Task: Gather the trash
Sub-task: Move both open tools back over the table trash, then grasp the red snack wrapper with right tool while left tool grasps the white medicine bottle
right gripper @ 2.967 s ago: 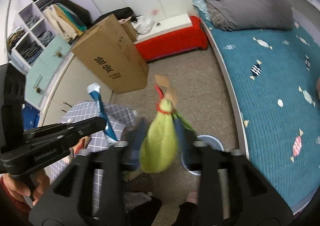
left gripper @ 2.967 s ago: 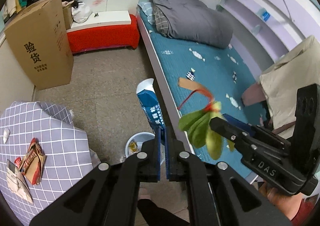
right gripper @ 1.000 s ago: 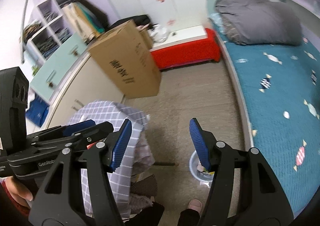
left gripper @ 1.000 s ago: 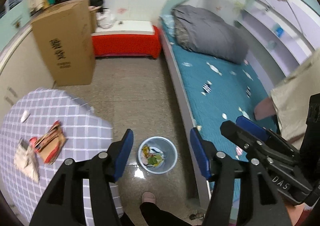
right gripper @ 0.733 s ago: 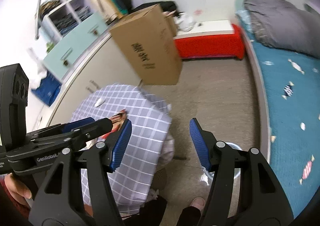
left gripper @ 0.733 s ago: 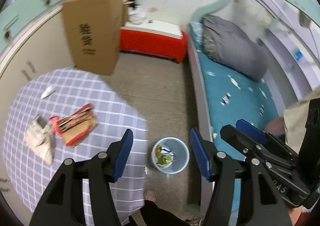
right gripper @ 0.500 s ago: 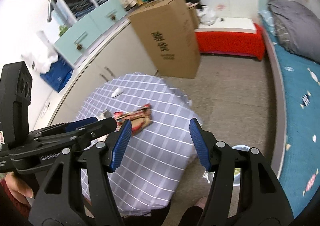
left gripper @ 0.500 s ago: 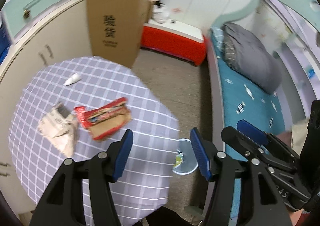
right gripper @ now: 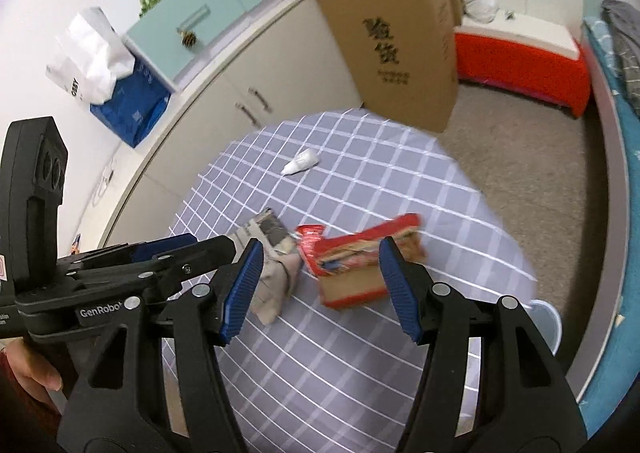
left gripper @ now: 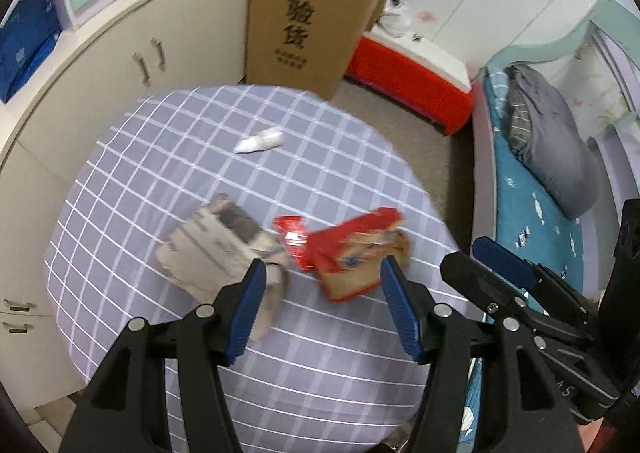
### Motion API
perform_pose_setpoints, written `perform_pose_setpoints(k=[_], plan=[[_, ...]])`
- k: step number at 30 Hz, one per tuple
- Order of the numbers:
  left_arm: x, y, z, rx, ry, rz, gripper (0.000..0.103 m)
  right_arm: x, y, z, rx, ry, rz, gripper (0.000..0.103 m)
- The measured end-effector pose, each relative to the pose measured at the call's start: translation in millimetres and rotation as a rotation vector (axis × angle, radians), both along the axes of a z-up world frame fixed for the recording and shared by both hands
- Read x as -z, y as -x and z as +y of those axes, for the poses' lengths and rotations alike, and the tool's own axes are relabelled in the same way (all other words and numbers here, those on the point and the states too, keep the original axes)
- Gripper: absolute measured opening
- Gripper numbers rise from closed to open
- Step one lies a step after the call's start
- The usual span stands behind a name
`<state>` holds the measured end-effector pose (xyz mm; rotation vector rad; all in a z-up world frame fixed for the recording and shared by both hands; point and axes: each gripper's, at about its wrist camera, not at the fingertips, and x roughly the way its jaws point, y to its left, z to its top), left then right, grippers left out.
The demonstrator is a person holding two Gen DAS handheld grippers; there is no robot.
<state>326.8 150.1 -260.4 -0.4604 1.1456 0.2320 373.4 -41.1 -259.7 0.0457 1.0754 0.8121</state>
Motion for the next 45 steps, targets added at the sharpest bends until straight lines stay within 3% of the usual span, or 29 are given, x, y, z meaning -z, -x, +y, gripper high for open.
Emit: perform_pose_setpoints(k=[4,9,16,23,33,45], plan=[[28.1,-6.1,47.1,-0.018,0.034,0.057,0.059,24.2,-9.3,44.9,-0.039,0.051,0.039,0.057],[55.7,-20.2,82.2,-0.005,0.055,0.109,0.059,61.8,-18.9,91.6,-0.081,0.151,0.090,0.046],[82.2,-42.8,110.4,0.057,0.065,0.149,0.059,111.5,-27.1,128.4,-0.123,0.325,0.129,0.038],[102.7,-68.5,112.2,0.123,0.085,0.168,0.059,123.1,-30.7,138.7,-0.161,0.387,0.099,0.027],[110.4,-111.2,101.3,0.212,0.023,0.107,0.058,95.4,-83.9,92.5,0.128,0.118,0.128,0.023],[123.1,-151.6,80.4,0.305,-0.127,0.078,0.049,103.3,-109.5,78.3,0.233,0.044,0.181,0.023]])
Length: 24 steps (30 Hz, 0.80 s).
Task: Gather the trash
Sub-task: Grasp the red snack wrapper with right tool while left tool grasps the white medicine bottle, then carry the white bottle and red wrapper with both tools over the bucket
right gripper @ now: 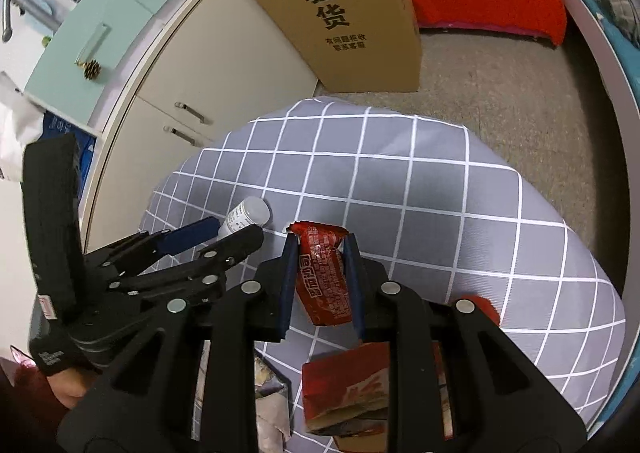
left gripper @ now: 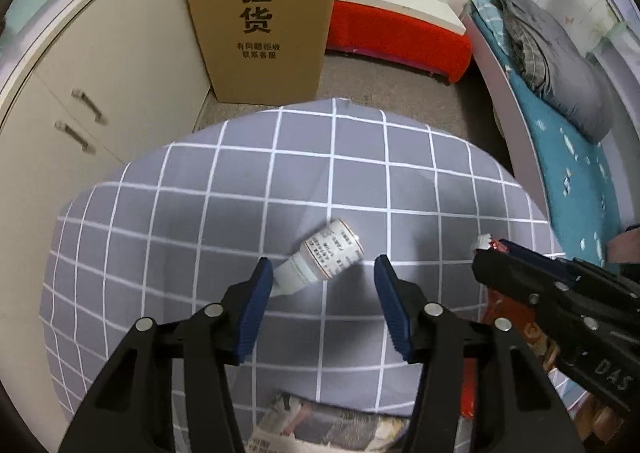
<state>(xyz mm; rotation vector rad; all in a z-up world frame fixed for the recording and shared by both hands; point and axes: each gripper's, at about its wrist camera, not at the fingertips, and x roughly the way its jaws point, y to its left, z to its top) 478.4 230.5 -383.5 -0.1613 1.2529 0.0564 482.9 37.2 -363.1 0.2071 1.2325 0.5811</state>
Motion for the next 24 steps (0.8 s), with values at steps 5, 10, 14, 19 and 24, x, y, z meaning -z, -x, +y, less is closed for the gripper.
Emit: perform_pose_setpoints(k=[5,10,14,19,24], plan=[[7.5,-9.9,-5.0,0.022,-0.009,0.011,0.027,1.1,-3.6,-6.9,0.017,-0.010,0.015,0.023],[3.4,-9.9,-6.6,0.008,0.012,0.005,0.024,-1.0,-2.6,-12.6,0.013,-0.024,0.019,0.023],[-19.7,-2.0,-2.0,-0.056,0.064,-0.033,0.024,-8.4,-0.4,-14.9,-0.001,-0.043,0.010,0.023],[-56.1,9.7,-15.4,-0.093,0.073,-0.089,0.024,-29.5,5.4,-26.5,-0.035,-0.076,-0.026,0.023],[-94.4,29.6,-51.9,-0.112,0.078,-0.143,0.024,-61.2,14.6,-55.4,-0.056,-0.110,-0.078,0.023]])
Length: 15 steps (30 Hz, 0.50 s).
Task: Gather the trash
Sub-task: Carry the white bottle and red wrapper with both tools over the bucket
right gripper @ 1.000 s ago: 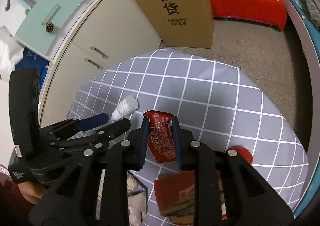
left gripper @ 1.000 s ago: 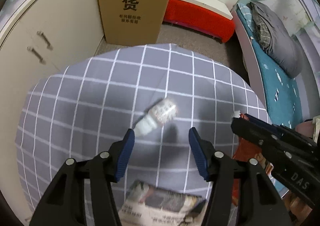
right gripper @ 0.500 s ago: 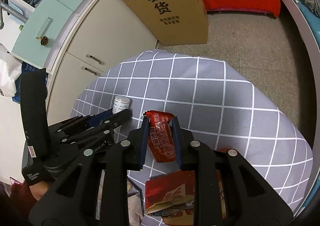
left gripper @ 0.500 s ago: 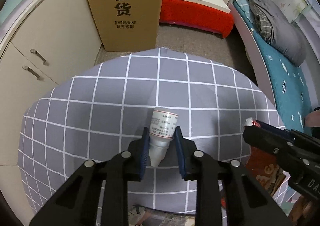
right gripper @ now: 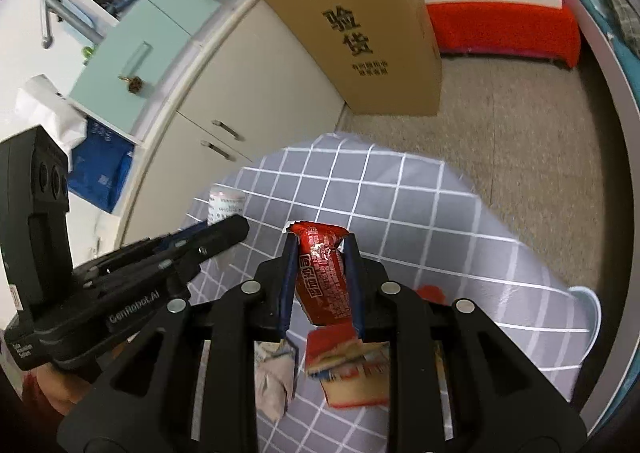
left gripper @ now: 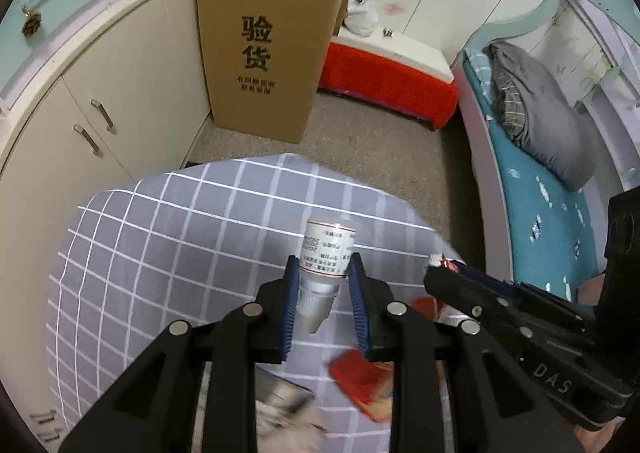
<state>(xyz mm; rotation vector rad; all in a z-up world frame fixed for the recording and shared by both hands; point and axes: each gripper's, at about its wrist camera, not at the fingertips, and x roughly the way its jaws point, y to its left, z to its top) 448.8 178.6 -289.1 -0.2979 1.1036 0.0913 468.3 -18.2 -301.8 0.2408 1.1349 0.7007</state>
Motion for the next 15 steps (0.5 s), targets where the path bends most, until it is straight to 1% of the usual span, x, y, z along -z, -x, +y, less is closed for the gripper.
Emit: perform_pose_setpoints(k=[4,7,8,10,15], plan=[[-26.5,12.6,-45.1,0.002,0.012,-0.039,0.024,-27.4,10.2,-38.7,0.011,-0.026,-0.044,0.023],[-38.8,19.1,-79.9,0.023,0.020,-0.041,0.024,-44.5,19.9,-79.4,0.042,-0.039,-0.066,0.023],[-44.4,21.8,-100.7,0.041,0.026,-0.046,0.024,-50.7,24.8,-99.0,0.060,-0.042,-0.076,0.023],[-50.1,25.7,-127.6,0.066,0.030,-0.055,0.024,-59.3,33.0,-129.5,0.087,-0.035,-0.095,0.023],[-63.8,36.5,-216.0,0.178,0.025,-0.082,0.024,-73.2,55.3,-208.4,0.167,-0.016,-0.131,0.023]])
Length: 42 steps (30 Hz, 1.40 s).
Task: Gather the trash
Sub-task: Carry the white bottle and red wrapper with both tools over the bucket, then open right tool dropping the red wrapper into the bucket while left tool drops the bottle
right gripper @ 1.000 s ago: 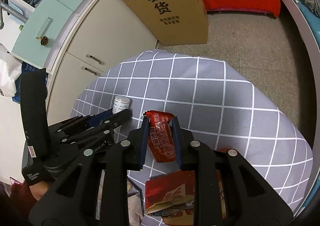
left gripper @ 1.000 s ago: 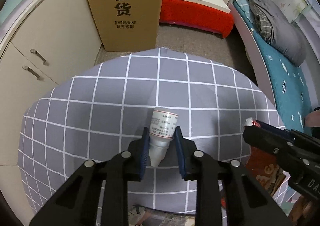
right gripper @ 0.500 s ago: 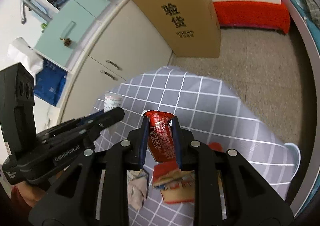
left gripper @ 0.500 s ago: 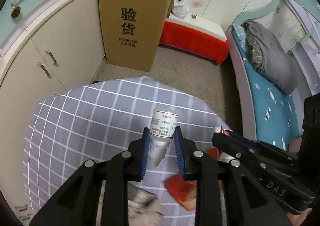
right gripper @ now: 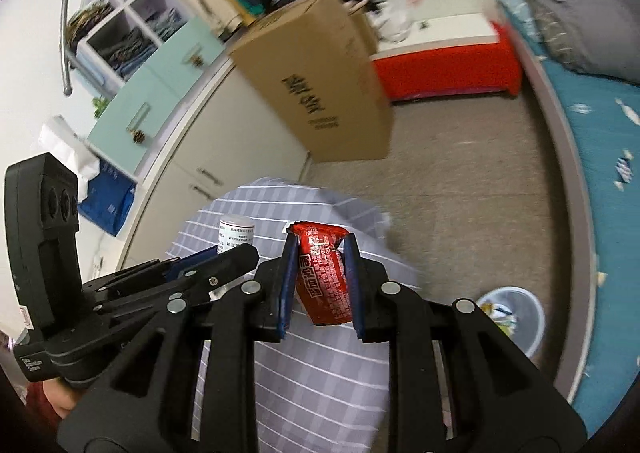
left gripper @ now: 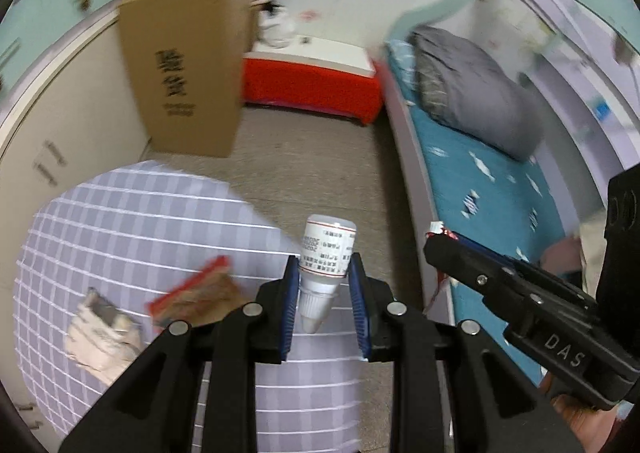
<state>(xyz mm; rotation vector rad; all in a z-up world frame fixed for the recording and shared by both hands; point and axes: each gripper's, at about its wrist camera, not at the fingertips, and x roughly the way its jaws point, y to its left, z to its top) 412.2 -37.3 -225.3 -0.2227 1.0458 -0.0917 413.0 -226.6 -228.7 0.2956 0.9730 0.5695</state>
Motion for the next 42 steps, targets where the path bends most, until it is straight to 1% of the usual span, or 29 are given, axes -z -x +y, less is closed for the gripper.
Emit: perform_pose_setpoints(k=[3,8,14,19,25,28,29,30,31,42], plan=[[-7.1,5.6,-51.0,0.067,-0.005,-0.015,0.024,-4.7,13.8,-48.0,0.054,0.008,-0.013,0.023],[-11.5,10.0,-116.0,0.152,-0.017,-0.025,0.024,-7.4,32.1,-107.7,0.127,0.020,-0.027,0.023],[-12.2,13.5,-171.0,0.225,-0.037,-0.031,0.024,-6.9,49.7,-163.0,0.200,0.036,-0.034,0.023],[-10.9,13.4,-196.4,0.263,-0.045,-0.027,0.024,-3.7,52.7,-186.9,0.235,0.042,-0.033,0.023],[-10.7,7.5,-209.4,0.280,-0.052,-0.024,0.024,-3.5,50.3,-200.7,0.264,0.045,-0.044,0.026],[-11.0,4.7,-216.3,0.289,-0.055,-0.020,0.024,-0.5,47.8,-209.9,0.279,0.043,-0.034,0.027],[-11.2,4.4,-218.8,0.292,-0.056,-0.019,0.024,0.3,47.5,-211.6,0.285,0.046,-0.030,0.032],[-11.3,4.1,-221.0,0.293,-0.057,-0.018,0.024,1.0,47.1,-213.8,0.290,0.045,-0.027,0.045],[-11.4,3.1,-222.3,0.296,-0.056,-0.016,0.024,0.7,47.4,-214.1,0.293,0.043,-0.028,0.050],[-16.0,-0.1,-243.8,0.327,-0.072,-0.023,0.024,-6.7,51.1,-226.7,0.324,0.029,-0.045,0.050]])
